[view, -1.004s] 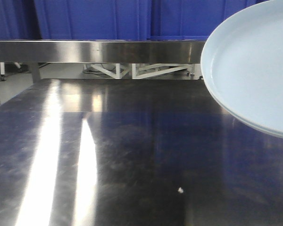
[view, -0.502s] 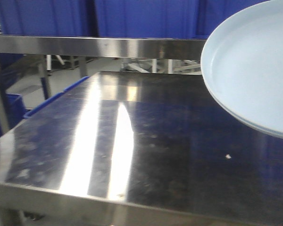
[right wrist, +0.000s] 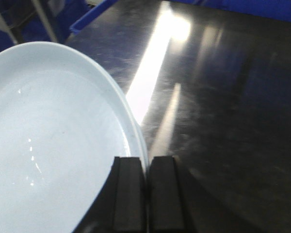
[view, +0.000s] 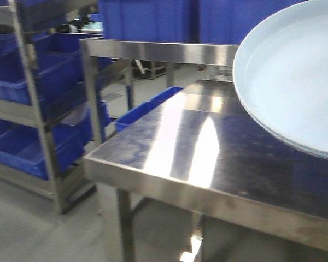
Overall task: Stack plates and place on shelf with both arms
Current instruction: 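Drive the base to the blue-bin shelf holding the plates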
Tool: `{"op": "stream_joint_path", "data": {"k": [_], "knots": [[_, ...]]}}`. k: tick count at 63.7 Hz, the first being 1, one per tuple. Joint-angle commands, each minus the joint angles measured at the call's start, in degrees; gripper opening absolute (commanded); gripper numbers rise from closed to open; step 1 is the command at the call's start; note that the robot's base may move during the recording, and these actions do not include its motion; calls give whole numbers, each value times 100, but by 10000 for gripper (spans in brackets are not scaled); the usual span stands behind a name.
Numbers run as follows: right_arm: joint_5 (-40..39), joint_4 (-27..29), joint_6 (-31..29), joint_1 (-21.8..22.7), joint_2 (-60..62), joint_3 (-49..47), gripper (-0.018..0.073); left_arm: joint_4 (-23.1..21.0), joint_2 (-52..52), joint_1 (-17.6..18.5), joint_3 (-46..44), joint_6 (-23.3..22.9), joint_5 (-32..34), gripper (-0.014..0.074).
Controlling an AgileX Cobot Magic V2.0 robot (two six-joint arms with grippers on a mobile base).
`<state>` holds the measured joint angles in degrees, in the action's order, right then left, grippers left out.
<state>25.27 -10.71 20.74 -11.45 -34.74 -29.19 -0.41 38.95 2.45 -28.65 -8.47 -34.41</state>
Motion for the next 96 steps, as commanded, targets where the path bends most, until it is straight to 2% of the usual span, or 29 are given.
{"op": "stream_joint_path", "data": {"k": [1,96], "knots": [[-523,-64,-4,16,5,-177,57,-41,-17,30,-157,-34,406,83],[-523,-64,-4,16,5,-177,57,-41,-17,30,-157,-34,406,83]]}}
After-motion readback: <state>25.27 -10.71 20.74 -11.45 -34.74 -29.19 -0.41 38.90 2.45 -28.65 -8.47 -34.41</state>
